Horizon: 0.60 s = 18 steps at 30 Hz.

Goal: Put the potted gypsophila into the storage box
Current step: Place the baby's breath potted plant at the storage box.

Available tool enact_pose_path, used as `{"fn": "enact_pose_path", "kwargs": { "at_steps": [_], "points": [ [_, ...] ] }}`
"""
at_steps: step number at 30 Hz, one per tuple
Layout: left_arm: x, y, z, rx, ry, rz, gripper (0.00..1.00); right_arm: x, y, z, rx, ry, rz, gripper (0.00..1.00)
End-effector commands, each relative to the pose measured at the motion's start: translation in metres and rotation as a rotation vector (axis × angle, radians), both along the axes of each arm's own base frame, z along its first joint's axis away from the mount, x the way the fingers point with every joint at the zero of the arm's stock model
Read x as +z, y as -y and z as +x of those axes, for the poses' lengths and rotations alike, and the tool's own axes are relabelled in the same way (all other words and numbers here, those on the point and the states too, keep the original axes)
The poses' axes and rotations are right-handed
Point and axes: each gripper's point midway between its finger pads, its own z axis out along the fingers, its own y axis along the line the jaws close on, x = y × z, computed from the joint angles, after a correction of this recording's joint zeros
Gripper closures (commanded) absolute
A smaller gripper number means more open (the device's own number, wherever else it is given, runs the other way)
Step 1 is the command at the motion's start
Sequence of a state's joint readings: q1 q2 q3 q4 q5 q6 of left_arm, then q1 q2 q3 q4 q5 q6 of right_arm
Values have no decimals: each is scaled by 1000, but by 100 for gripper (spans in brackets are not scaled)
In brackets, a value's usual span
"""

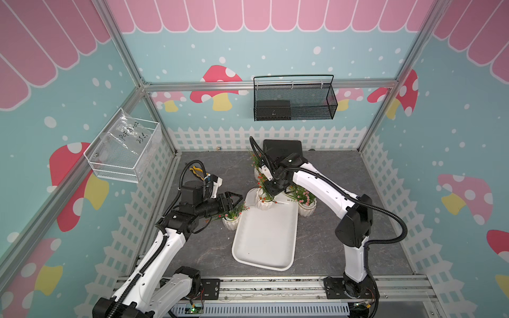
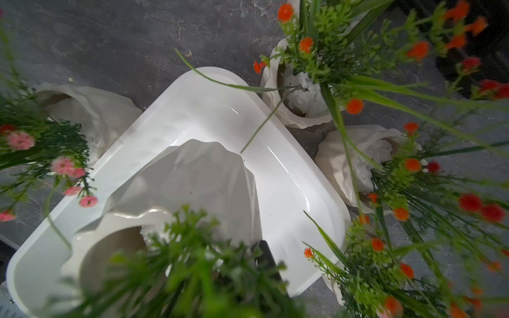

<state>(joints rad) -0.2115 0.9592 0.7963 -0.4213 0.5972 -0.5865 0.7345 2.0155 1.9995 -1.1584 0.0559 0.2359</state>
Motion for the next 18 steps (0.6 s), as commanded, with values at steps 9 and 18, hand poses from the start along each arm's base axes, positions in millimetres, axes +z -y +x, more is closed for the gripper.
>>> {"fn": "enact_pose_path", "kwargs": {
  "at_steps": [9,18],
  "points": [
    [10,-8,3,-15,24,68,27,-17,-27,24,48,27,20,86],
    [6,-12,2,-7,22,92,27,-38,-38,32,64,18,25,85]
  ]
}}
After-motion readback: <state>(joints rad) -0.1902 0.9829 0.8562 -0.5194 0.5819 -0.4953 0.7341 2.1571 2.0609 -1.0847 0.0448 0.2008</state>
